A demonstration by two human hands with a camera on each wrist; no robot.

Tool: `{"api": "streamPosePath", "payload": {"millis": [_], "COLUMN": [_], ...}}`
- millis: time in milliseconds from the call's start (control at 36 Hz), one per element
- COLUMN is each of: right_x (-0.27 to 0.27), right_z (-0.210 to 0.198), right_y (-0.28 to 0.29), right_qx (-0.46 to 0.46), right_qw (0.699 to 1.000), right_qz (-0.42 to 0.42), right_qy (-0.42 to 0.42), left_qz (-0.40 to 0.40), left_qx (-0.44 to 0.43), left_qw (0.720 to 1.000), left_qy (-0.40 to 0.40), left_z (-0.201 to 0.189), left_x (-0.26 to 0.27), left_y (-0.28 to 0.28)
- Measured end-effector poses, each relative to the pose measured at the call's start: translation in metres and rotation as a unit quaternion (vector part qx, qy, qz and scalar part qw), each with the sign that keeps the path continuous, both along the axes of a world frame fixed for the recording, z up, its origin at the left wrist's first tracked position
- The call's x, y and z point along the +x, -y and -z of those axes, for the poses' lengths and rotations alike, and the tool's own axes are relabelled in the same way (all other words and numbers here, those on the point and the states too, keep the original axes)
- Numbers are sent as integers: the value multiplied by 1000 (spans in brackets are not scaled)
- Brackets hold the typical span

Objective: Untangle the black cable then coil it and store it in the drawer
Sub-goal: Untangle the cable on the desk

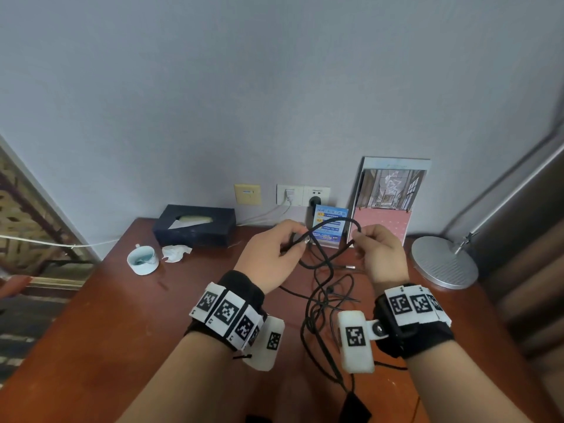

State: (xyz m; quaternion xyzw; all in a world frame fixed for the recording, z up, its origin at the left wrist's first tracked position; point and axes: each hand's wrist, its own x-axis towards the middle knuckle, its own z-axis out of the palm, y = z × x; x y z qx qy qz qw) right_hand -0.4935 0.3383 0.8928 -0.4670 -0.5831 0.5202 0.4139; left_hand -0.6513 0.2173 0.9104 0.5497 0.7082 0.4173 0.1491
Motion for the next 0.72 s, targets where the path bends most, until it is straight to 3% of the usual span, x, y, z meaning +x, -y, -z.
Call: {"api": "streamPosePath", "payload": {"millis": [83,139,194,278,361,444,722], "right_x": [3,2,0,-2,-7,-17,-15], "right_z": [-1,2,5,4,-2,-6,-4], "right_y": [-4,-2,0,4,10,19,22], "right_qx": [-33,-9,64,212,356,430,444], "right_qw": [999,1000,991,939,890,844,839], "right_qz": [2,-5,-24,-62,-141,-215,-201], "right_qy": [-22,19,112,265,245,239,243], "left_qz": [-19,-38,-61,-55,-35,-17,31], "left_qx": [-6,-10,-9,-18,-29,-15,47], "left_qw": [1000,999,998,996,996,996,998], "left_qy": [-15,-23,-26,-64,-79,-86,-33], "left_z": [3,4,4,4,6,8,6], "left_x": [-3,-3,-2,-2,3,10,14], "left_y": [0,-1,-3,-7,-9,-11,-7]}}
